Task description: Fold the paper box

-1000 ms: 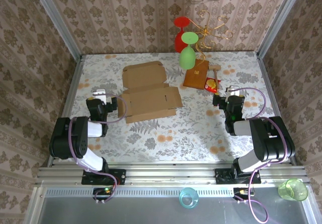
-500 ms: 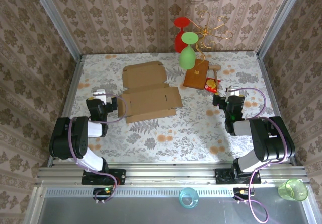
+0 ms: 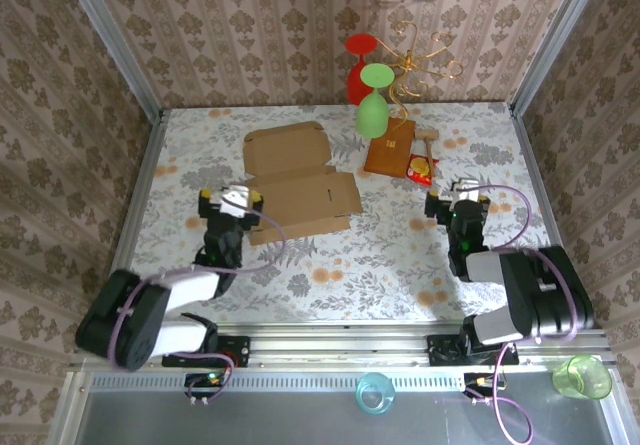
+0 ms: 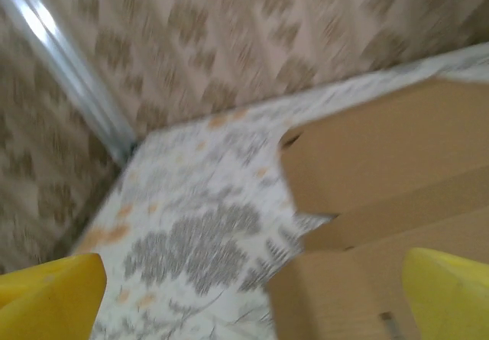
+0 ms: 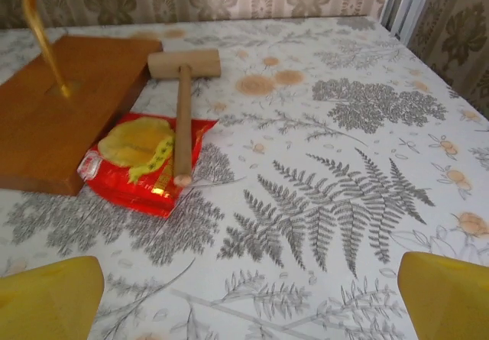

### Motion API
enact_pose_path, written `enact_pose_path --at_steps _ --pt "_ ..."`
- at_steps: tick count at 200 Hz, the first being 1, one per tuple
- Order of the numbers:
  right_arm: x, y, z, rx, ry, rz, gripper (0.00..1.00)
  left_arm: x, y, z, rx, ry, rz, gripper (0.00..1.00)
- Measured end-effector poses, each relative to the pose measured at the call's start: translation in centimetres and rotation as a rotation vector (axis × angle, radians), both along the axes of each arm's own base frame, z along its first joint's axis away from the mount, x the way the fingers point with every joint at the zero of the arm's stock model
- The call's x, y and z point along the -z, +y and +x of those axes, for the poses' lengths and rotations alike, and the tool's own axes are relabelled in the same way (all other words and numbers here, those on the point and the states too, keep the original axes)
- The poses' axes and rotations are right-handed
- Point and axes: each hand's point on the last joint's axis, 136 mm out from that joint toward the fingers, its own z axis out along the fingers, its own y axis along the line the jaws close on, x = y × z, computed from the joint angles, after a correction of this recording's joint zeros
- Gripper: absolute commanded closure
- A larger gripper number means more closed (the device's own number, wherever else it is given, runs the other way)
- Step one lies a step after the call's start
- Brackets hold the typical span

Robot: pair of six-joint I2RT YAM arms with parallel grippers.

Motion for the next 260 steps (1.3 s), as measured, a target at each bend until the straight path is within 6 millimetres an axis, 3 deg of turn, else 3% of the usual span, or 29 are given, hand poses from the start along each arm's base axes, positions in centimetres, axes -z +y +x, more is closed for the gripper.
enact_pose_path --at_steps 14,33,47,54,63,70,81,105,125,146,178,227,239,260 --pt "-4.9 1.3 -0.2 -0.026 -0.072 0.020 0.00 -3.2 -2.1 -1.2 -0.003 -0.010 -0.031 0.00" --pt "-16.5 1.8 -0.6 -0.025 -0.262 0.164 0.00 -8.6 -3.1 -1.2 0.005 0.031 -0.248 0.00" --pt "-24.1 1.7 -2.4 -0.028 -0.408 0.332 0.00 -12.4 -2.0 -0.8 0.081 0.024 -0.494 0.04" --pt "-26.3 1.9 -3.4 -0.060 -0.453 0.414 0.00 -12.9 -0.8 -0.6 0.093 0.041 -0.601 0.13" --pt "-27.3 2.4 -4.4 -0.104 -0.468 0.491 0.02 -12.3 0.4 -0.2 0.085 0.092 -0.698 0.19" --pt "-26.9 3.1 -4.7 -0.137 -0.441 0.545 0.09 -10.8 0.4 -0.1 0.077 0.174 -0.760 0.19" --pt "-24.6 4.7 -4.7 -0.167 -0.335 0.611 0.16 -7.5 -0.9 -0.8 0.071 0.336 -0.829 0.22" --pt "-16.4 10.1 -6.0 -0.240 -0.016 0.698 0.21 1.4 -3.1 -4.9 0.015 0.675 -0.917 0.28" --pt "-9.6 13.0 -8.5 -0.275 0.195 0.737 0.22 6.9 -2.1 -8.5 -0.085 0.814 -0.988 0.30" --pt "-5.3 14.1 -10.2 -0.274 0.321 0.764 0.22 10.0 -0.7 -9.8 -0.184 0.865 -1.085 0.31" --pt "-3.8 15.3 -10.9 -0.302 0.367 0.831 0.22 11.4 -0.5 -8.3 -0.225 0.866 -1.226 0.31" --pt "-4.3 16.6 -10.4 -0.342 0.352 0.904 0.22 14.0 -1.8 -5.1 -0.225 0.901 -1.354 0.47" --pt "-4.2 16.7 -10.4 -0.345 0.354 0.914 0.22 13.9 -1.7 -4.3 -0.212 0.884 -1.382 0.53" --pt "-4.0 16.9 -10.4 -0.348 0.360 0.932 0.22 13.9 -1.6 -3.6 -0.200 0.867 -1.407 0.53"
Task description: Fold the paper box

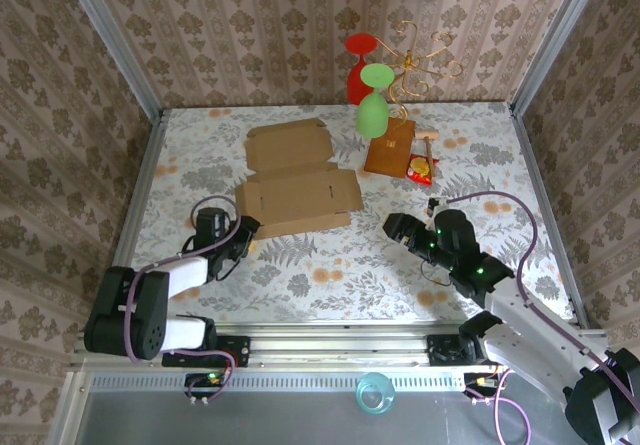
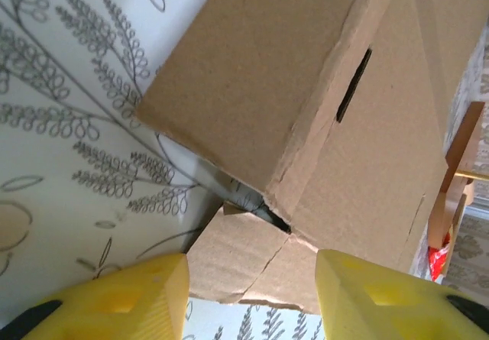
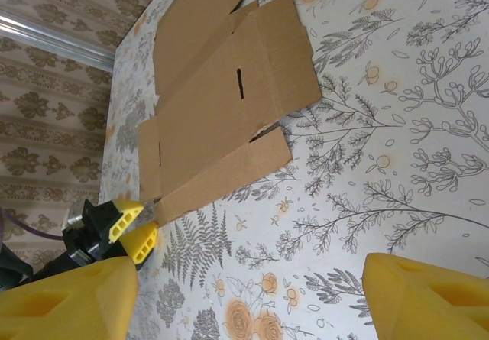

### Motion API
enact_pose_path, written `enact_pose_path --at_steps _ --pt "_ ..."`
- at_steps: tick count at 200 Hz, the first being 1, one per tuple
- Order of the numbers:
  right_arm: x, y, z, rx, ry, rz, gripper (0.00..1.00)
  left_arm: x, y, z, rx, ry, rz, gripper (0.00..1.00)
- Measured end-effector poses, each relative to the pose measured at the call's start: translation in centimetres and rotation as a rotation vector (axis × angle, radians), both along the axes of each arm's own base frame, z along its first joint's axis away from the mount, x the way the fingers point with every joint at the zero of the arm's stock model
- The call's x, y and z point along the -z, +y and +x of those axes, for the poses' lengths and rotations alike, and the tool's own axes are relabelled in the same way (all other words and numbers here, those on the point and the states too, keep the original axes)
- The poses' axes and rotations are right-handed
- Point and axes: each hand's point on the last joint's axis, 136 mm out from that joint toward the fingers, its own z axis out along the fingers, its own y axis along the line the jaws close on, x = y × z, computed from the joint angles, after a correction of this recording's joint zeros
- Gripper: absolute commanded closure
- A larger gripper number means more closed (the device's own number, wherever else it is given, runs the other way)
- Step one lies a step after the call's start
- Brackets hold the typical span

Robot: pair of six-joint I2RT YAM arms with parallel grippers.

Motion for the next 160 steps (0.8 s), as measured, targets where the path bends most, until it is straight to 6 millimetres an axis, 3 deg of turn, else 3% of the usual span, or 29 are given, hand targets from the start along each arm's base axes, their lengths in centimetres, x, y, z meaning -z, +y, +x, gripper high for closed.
enact_pose_path --at_steps 31,78,136,160 --pt "0.1 0.2 0.0 -0.005 0.005 0.010 0.22 -0.7 0.7 0.1 -0.030 -0.031 0.021 0.50" --pt "0.4 0.7 0.6 -0.001 0.015 0.030 0.23 -3.8 3.0 0.5 -0.118 -0.121 0.032 0.49" --pt "1.3 1.2 0.9 -0.002 0.048 0.055 0.23 0.0 2.5 0.4 -0.134 0.022 -0.066 0.51" --pt "1.3 1.2 0.9 -0.004 0.048 0.056 0.23 -0.2 2.3 1.2 -0.144 0.001 -0.108 0.51"
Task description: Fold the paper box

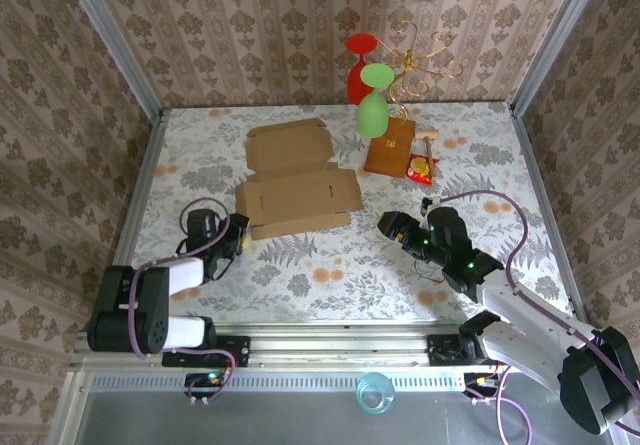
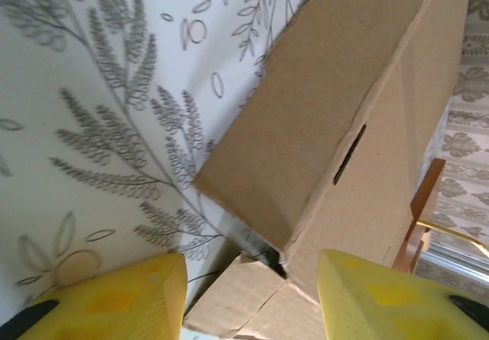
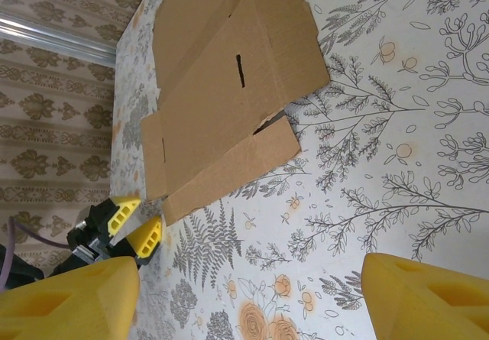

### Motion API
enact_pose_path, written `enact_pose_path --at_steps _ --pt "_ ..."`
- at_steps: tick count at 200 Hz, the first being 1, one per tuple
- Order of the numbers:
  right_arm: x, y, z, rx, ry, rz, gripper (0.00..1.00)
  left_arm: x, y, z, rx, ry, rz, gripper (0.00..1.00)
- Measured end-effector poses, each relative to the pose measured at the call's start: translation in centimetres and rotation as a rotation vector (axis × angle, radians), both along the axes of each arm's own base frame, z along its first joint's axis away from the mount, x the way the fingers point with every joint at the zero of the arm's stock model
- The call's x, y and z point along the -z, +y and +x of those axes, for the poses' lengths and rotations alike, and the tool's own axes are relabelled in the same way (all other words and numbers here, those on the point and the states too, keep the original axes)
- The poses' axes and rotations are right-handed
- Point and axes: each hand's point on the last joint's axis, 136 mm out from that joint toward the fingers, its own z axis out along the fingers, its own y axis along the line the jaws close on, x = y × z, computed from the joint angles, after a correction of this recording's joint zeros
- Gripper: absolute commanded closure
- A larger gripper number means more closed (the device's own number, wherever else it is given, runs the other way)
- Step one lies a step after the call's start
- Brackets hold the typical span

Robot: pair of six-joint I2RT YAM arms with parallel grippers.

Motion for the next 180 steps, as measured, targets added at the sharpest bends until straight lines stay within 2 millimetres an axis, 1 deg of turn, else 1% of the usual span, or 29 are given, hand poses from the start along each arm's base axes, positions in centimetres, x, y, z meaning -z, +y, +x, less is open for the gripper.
enact_pose_path --at_steps 33,49,58,67,78,79,88,101,121,147,162,180 --pt "0.0 0.0 0.0 -0.001 0.000 0.001 0.23 -0.3 -0.4 1.5 -0.008 -0.055 -0.040 0.51" --pt "0.0 0.0 0.0 -0.001 0.000 0.002 0.23 -0.4 -0.6 2.2 -0.006 -0.083 -0.054 0.54" --pt "0.0 0.0 0.0 -0.001 0.002 0.003 0.23 -0.3 -0.6 2.6 -0.009 -0.093 -0.062 0.63" --pt "0.0 0.0 0.0 0.000 0.001 0.004 0.23 -0.2 -0.7 3.1 -0.011 -0.105 -0.066 0.79" --pt "0.0 0.0 0.0 0.000 0.001 0.004 0.23 0.5 -0.7 3.4 -0.021 -0.097 -0.077 1.00" --pt "-0.1 0.0 0.0 0.000 0.000 0.005 0.23 0.6 -0.7 3.4 -0.020 -0.097 -0.076 1.00" --pt "-0.1 0.1 0.0 0.000 -0.002 0.006 0.23 1.3 -0.7 3.5 -0.027 -0.091 -0.077 1.00" --pt "-0.2 0.1 0.1 -0.001 -0.006 0.008 0.23 1.1 -0.7 3.8 -0.033 -0.120 -0.094 1.00" --pt "-0.3 0.6 0.3 -0.005 -0.016 0.027 0.23 1.0 -1.0 3.8 -0.039 -0.146 -0.115 1.00" --pt "0.8 2.1 -0.1 -0.027 -0.004 0.066 0.22 0.6 -1.9 3.1 -0.028 -0.151 -0.138 1.00" --pt "1.5 3.4 -0.6 -0.045 0.000 0.081 0.20 -0.6 -2.4 2.9 -0.018 -0.177 -0.144 1.00" --pt "1.6 5.3 -1.1 -0.061 -0.007 0.112 0.19 -3.4 -3.2 2.8 0.001 -0.232 -0.147 1.00"
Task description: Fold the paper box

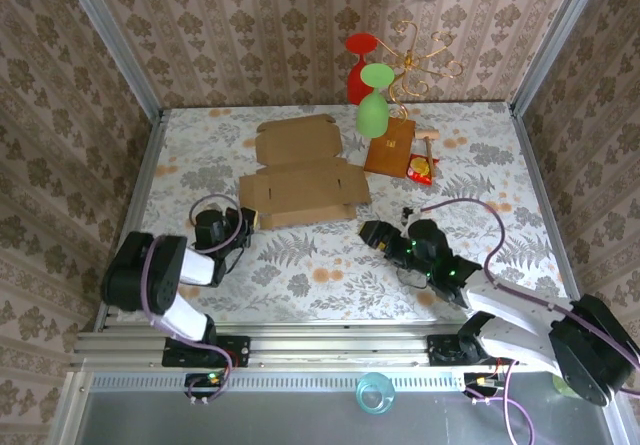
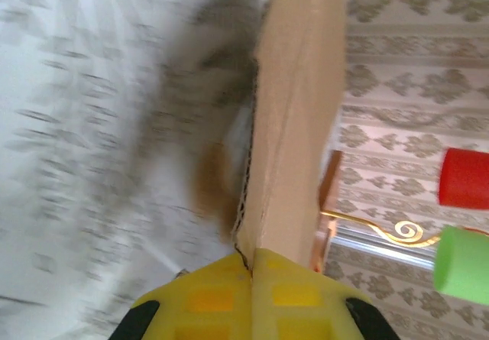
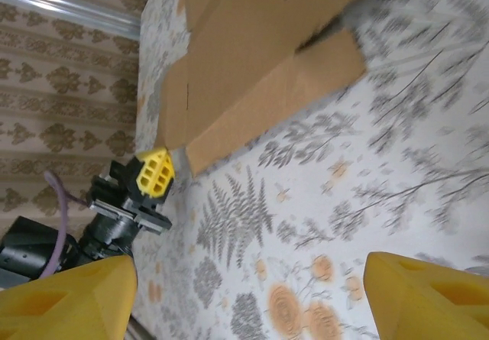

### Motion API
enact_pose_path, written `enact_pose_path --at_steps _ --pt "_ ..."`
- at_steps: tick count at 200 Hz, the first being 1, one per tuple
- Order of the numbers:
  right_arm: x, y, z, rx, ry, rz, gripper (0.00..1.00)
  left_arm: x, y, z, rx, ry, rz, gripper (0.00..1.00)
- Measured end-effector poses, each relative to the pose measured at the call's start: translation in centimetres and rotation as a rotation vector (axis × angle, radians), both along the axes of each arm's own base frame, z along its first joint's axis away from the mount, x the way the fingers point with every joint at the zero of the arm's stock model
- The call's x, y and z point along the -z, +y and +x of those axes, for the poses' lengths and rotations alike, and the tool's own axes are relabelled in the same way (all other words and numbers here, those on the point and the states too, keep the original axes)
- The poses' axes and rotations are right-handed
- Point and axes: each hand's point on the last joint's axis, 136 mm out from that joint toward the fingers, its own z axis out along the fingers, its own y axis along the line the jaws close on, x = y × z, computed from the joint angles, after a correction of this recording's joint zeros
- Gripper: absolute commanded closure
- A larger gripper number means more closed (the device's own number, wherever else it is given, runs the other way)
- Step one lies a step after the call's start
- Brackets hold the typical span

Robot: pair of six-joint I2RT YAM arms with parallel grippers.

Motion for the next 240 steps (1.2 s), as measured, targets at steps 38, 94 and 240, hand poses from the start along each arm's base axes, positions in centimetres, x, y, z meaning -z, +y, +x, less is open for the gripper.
enact_pose_path --at_steps 38,94,240 --pt "-0.2 3.5 0.3 0.009 -0.019 0.099 0.19 -5.8 -1.0 -0.5 0.017 -0.094 0.030 1.00" --pt "1.0 9.4 3.0 0.040 0.048 0.303 0.26 -7.3 -0.4 -1.2 0.001 -0.073 0.078 1.00" --pt "1.9 13.2 7.8 0.130 0.049 0.497 0.56 -5.9 -0.3 -2.2 0.004 -0.004 0.100 1.00"
